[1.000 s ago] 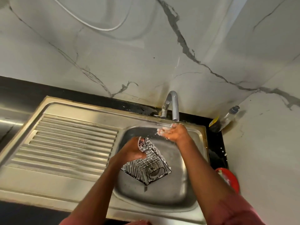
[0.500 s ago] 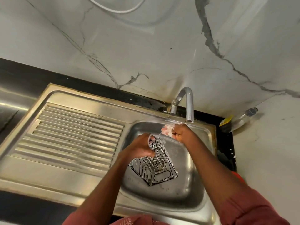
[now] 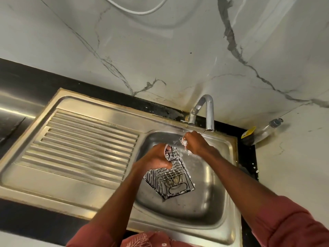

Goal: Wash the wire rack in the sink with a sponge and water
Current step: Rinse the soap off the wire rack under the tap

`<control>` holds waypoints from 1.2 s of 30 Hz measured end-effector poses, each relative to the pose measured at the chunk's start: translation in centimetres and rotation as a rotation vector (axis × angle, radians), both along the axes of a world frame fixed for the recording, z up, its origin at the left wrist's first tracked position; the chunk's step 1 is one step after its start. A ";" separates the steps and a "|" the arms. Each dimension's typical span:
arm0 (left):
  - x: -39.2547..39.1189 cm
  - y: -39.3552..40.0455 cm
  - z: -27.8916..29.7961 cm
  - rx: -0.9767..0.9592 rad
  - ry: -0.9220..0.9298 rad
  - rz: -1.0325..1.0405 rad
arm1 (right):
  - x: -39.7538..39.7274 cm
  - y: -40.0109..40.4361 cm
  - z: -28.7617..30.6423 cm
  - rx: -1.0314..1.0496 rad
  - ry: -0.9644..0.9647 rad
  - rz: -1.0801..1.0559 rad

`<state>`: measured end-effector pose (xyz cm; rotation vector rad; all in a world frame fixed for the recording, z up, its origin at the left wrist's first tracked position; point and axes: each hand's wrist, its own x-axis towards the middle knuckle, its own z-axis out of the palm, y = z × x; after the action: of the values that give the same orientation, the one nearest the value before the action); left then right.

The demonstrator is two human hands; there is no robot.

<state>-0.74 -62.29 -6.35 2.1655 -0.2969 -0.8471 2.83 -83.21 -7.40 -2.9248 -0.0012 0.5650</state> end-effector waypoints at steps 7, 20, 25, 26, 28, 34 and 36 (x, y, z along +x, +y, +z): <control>0.1 0.2 0.5 0.002 -0.035 -0.016 | -0.1 0.4 0.0 0.730 0.235 -0.708; -0.2 0.0 0.8 0.011 -0.038 -0.037 | -1.1 -1.5 -0.7 1.448 0.268 -1.388; 0.0 0.1 0.9 0.018 -0.038 -0.043 | -0.7 0.5 0.3 1.256 0.390 -1.276; 0.0 0.1 0.9 0.021 -0.036 -0.044 | -0.9 0.6 0.5 1.254 0.396 -1.236; 0.0 0.1 0.8 0.028 -0.043 -0.043 | -1.2 0.4 0.9 1.277 0.410 -1.166; 0.1 0.2 0.9 0.029 -0.054 -0.058 | -1.0 1.3 0.5 1.033 0.300 -0.958; 0.2 0.3 0.8 0.022 -0.052 -0.058 | -0.9 1.3 -0.6 0.845 0.228 -0.819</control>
<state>-0.56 -62.02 -5.55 2.2119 -0.3798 -0.8303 1.97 -81.88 -7.97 -1.8039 0.7416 0.5487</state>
